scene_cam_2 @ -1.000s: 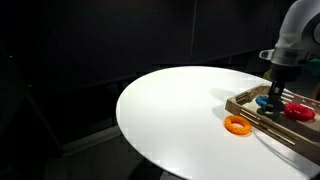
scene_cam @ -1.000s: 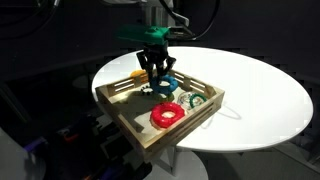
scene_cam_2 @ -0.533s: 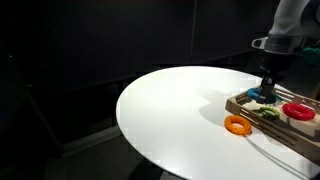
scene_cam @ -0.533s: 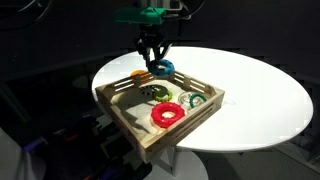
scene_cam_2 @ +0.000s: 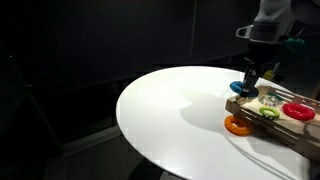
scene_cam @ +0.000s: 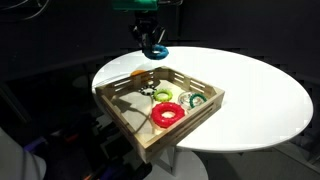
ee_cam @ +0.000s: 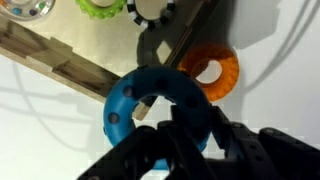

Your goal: Remove the blue circular object from the wooden tray

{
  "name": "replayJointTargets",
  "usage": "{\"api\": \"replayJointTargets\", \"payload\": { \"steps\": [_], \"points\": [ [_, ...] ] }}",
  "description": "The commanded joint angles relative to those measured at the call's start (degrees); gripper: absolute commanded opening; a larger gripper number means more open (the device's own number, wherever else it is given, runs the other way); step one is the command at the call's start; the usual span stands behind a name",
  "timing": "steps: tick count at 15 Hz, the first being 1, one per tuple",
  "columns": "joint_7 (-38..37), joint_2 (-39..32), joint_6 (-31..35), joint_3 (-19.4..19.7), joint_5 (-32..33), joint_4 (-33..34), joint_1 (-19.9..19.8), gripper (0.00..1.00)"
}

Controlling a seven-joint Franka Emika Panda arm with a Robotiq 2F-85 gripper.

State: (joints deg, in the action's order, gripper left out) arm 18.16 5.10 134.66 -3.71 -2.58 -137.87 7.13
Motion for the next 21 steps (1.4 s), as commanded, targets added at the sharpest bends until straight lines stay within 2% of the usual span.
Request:
{"api": "replayJointTargets", "payload": {
  "steps": [1, 7, 16, 17, 18, 19, 21],
  "points": [
    [1.6, -2.0, 0.3, -1.8, -2.1, 2.5, 1.5, 0.10],
    [3.2, -6.0, 2.4, -4.3, -4.8, 2.5, 3.2, 0.10],
    [2.9, -11.3, 0.7, -5.5, -4.7, 2.6, 2.3, 0.11],
    [3.1, -11.5, 0.6, -5.5, -4.8, 2.7, 2.2, 0.18],
    [3.1, -11.6, 0.4, -5.5, -4.8, 2.8, 2.2, 0.58],
    [3.1, -11.5, 0.1, -5.5, -4.9, 2.9, 2.1, 0.60],
    [3.3, -11.2, -0.7, -5.5, -5.0, 2.8, 1.9, 0.74]
  ]
}}
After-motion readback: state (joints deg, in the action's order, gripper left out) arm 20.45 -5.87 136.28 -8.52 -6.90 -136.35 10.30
